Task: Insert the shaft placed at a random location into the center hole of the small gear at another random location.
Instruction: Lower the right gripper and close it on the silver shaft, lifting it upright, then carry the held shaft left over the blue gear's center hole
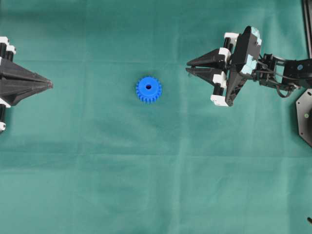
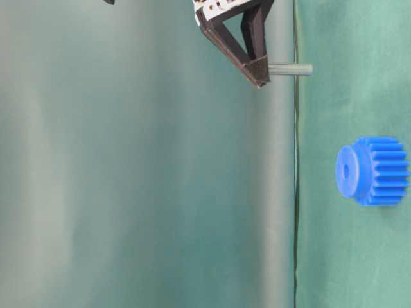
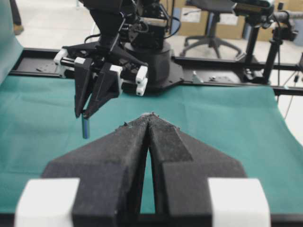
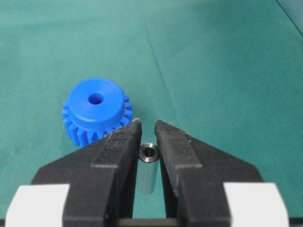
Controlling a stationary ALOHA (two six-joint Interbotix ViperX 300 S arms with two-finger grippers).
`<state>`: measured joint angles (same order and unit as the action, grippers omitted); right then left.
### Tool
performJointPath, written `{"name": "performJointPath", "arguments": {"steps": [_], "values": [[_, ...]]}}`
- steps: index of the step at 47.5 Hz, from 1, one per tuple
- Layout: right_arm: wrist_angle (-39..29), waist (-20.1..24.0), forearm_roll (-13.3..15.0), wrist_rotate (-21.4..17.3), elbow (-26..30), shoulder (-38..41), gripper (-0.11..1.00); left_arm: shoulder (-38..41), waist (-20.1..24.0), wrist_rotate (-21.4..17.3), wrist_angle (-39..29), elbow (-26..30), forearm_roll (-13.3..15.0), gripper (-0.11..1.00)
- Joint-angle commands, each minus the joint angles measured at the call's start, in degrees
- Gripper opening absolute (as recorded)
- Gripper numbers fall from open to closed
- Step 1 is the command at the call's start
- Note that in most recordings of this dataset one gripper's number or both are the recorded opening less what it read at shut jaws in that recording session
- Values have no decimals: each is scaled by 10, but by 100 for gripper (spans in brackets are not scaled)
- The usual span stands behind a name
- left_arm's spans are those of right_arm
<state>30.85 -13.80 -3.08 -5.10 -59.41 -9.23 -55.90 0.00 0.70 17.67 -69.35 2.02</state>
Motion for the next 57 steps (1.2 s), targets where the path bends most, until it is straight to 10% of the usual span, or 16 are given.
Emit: {"name": "performJointPath", "arguments": {"steps": [1,34,57], "values": [[3,2,1,1,15,-8,13,2,0,0,5,6,2,-1],[-59,52,27,4,207,126,13,2,0,1,8,6,3,-1],[-65,48,30,5,221,161,14,1,0,1,9,6,2,-1]]}}
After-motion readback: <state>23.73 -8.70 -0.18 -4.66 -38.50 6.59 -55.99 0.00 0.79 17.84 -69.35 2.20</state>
